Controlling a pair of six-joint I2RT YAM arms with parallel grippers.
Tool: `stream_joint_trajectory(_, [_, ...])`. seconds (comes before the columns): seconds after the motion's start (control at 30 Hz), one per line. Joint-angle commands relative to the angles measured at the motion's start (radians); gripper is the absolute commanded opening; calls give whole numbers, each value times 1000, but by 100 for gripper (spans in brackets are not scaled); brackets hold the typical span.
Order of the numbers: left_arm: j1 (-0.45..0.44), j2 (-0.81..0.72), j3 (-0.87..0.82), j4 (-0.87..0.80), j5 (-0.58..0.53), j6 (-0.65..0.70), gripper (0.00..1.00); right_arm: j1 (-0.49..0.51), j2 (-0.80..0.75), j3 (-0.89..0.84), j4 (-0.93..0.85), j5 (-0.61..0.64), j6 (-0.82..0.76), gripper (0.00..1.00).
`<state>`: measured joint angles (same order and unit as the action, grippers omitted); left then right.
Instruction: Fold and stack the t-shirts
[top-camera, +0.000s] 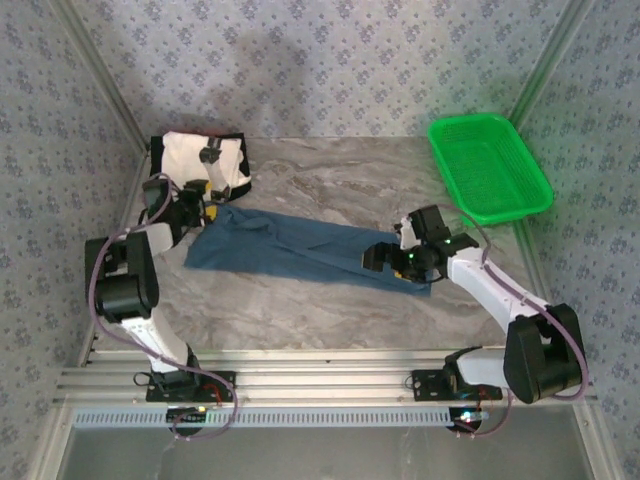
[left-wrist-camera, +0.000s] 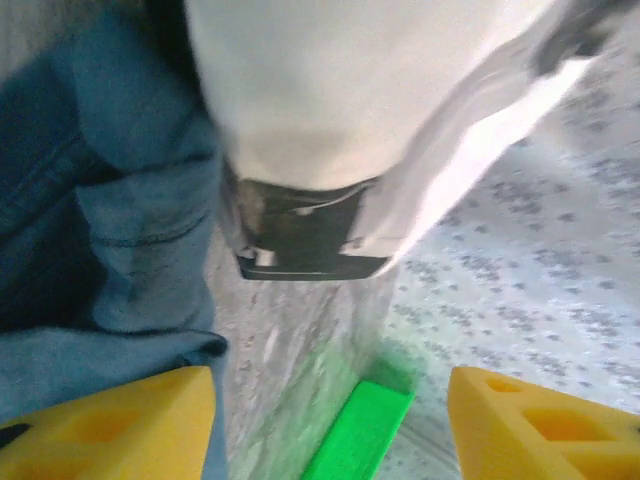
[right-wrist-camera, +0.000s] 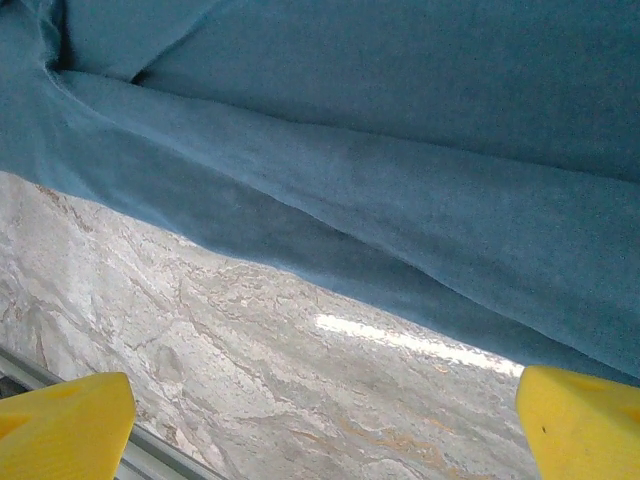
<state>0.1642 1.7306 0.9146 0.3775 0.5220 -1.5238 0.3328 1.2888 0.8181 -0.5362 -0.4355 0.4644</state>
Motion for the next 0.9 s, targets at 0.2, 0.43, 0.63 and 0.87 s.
stream_joint_trajectory(0.2, [22,-230,78,-586,-37,463,55,124,186,166,136,-57,76,98])
stream_joint_trajectory(0.43, [-44,-287,-81,-635,-86,599,3,224,511,463,214,-99,176,61])
stream_joint_trajectory(0.63, [-63,-249,-193,-547,-139,588,0,297,716,653,213,-168,240,34])
stream_joint_trajectory(0.87, [-66,-246,-254,-583,-215,614,1,350,806,701,174,-152,277,37])
